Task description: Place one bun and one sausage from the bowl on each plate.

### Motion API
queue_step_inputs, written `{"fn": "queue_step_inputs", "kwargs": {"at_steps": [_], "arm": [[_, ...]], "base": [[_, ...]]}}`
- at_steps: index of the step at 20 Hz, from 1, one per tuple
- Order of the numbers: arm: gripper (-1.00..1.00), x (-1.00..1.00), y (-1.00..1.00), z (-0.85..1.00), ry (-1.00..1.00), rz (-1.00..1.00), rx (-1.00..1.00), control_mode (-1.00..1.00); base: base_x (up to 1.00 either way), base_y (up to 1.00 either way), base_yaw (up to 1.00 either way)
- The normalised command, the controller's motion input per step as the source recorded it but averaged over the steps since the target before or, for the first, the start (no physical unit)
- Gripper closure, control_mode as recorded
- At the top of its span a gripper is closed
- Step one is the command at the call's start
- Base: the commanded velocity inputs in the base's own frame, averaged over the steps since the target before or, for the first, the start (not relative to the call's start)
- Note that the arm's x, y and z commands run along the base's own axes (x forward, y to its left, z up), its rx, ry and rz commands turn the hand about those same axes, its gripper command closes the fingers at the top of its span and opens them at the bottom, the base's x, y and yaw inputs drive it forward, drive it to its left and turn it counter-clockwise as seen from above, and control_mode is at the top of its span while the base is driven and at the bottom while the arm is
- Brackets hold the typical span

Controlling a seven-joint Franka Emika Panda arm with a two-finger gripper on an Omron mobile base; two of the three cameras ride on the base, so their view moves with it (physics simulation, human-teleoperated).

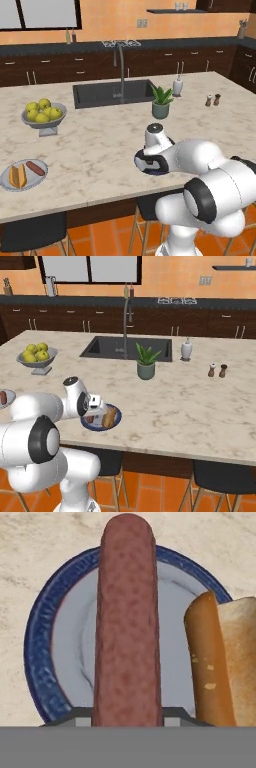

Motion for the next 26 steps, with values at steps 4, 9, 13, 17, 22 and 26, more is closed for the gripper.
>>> {"fn": "queue_step_inputs", "kwargs": {"at_steps": [4, 9, 13, 17, 22, 26], "arm": [[-1.00, 0.03, 0.00, 0.00, 0.00, 0.00, 0.00, -1.00], [-1.00, -0.03, 0.01, 0.07, -0.01, 0.00, 0.00, -1.00], [-1.00, -0.48, 0.00, 0.81, -0.20, 0.00, 0.04, -1.00], [-1.00, -0.74, 0.08, 1.00, -0.33, 0.02, 0.10, -1.00], [-1.00, -0.77, 0.03, 0.89, -0.25, 0.02, 0.18, -1.00], [-1.00, -0.51, 0.29, 1.00, -0.01, 0.05, 0.12, -1.00]], "base": [[0.00, 0.00, 0.00], [0.00, 0.00, 0.00], [0.00, 0.00, 0.00], [0.00, 0.00, 0.00], [0.00, 0.00, 0.00], [0.00, 0.00, 0.00]]}}
